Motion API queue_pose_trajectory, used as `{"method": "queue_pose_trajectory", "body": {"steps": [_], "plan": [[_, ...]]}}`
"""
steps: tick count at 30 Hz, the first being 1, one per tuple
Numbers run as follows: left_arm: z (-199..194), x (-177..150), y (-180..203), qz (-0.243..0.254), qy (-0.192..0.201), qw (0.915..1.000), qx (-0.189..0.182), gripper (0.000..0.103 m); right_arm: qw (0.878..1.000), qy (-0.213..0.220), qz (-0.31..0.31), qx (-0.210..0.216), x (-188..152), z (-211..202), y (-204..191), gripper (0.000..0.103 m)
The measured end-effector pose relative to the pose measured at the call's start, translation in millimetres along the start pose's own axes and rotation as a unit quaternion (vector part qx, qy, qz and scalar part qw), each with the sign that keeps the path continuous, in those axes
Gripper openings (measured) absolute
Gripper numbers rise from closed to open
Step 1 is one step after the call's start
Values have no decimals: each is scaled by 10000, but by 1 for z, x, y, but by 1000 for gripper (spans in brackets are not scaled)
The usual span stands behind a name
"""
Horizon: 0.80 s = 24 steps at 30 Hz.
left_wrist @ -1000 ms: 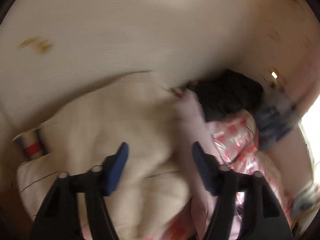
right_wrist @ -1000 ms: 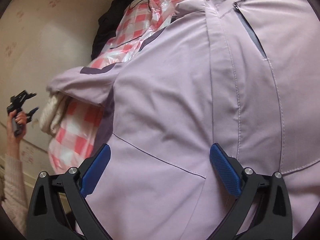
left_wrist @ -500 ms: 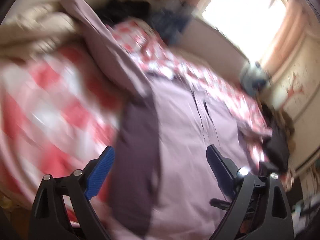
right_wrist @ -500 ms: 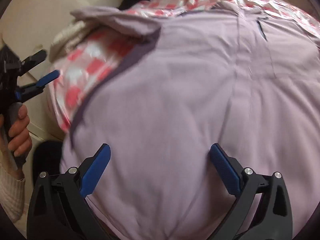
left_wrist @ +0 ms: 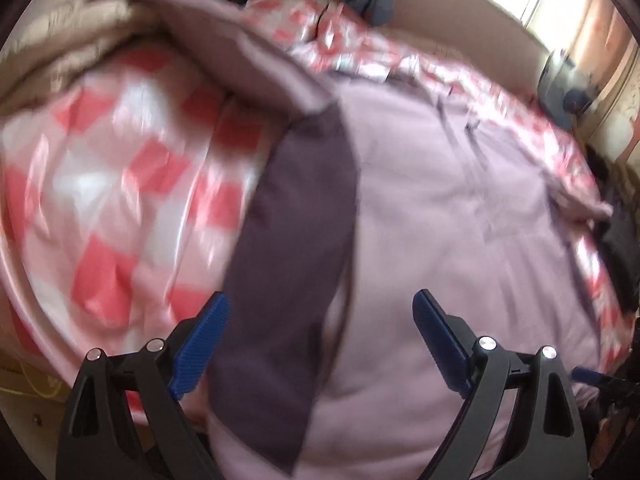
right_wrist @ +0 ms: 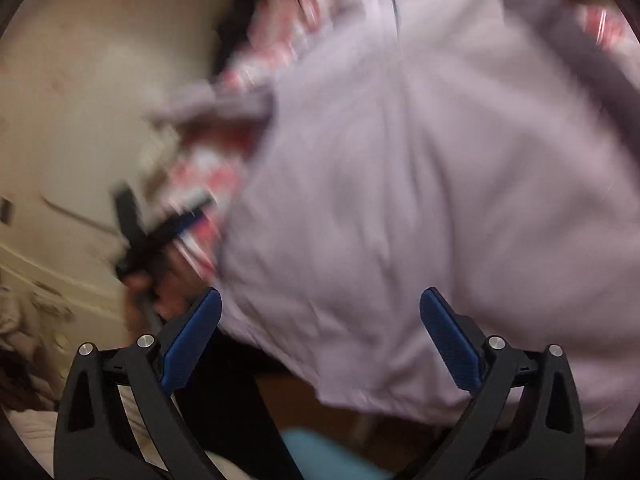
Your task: Fold large clothes
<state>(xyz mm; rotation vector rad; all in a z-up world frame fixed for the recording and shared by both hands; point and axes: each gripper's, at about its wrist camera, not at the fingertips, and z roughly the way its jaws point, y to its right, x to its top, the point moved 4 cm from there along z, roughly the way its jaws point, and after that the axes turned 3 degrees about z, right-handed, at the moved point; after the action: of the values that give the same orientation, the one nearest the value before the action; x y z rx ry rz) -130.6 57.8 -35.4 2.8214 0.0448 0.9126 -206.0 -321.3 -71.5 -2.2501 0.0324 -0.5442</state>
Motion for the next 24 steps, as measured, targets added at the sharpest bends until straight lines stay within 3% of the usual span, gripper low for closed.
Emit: {"method": "queue_pose_trajectory", "body": {"steps": [2,4,10,14,18,20,23,24], "plan": [[-11,25,24,92,411,9991,-87,96,9959,902,18,48,39,-58,7,96],[-12,53,54,124,793,9965,-221,96,9874,1544,336,46,75,-106,34,96],[19,99,133,241,1069,9918,-664,96,9475,2616,1825,-206,170,-203,144,96],[57,110,171,460,1044,9893,-913,96,9270,2934,2229,-698,245,-244,202,96],[80,101,183,683,1192,9862,-922,96,9018,3171,2770,-977,303,-272,270,96],[93,101,181,598,1183,9889,-666,96,8871,3232,2987,-1391,321,-277,299,96],[102,105,182,544,1322,9858,-878,96,8684,3222,3266,-1879,337,-283,345,96],[105,105,181,580,1380,9865,-659,96,8625,3181,3335,-2088,340,-283,358,96]]}}
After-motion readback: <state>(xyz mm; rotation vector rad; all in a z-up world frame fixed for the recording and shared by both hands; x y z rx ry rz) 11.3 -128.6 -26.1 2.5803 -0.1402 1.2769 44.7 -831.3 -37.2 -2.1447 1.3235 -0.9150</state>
